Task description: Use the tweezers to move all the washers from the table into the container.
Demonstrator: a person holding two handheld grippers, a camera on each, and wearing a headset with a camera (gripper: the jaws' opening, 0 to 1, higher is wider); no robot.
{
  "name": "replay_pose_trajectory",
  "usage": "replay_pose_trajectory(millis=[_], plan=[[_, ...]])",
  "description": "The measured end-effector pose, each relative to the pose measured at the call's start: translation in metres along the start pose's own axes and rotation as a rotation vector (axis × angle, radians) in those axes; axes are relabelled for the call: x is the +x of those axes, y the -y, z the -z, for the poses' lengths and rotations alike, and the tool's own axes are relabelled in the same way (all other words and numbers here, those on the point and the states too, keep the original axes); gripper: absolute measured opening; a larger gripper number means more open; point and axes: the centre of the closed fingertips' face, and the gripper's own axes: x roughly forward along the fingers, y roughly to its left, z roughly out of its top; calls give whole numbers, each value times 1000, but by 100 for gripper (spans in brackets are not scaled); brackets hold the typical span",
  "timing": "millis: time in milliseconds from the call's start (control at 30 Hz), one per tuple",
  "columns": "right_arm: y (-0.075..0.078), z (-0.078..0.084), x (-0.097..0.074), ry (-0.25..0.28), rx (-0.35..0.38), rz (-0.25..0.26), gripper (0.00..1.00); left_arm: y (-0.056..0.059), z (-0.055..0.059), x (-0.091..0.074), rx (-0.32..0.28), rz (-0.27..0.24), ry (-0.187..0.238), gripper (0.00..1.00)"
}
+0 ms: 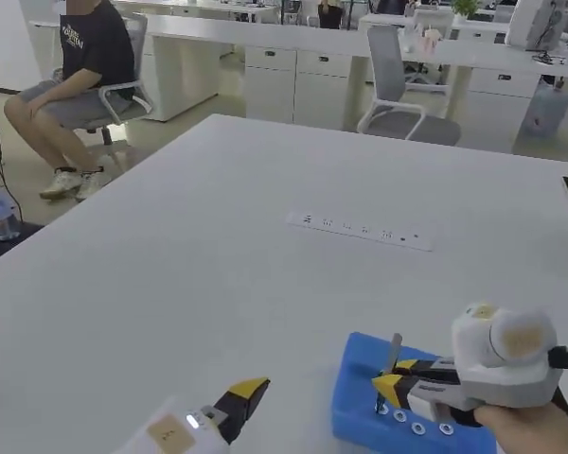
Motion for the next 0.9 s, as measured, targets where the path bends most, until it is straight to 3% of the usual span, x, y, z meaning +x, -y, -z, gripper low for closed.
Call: replay_pose_trajectory(millis=[133,433,700,900], plan=[[0,-2,-4,7,-9,13,4,0,0,0,-2,2,1,86],[-4,-21,-24,92,-4,39,4,5,-2,1,-1,10,0,86],[-25,-44,-45,174,2,26,4,5,-2,1,1,14,-2,86],[-43,-44,-54,189,-11,2,4,3,1,1,5,16,-9,86]])
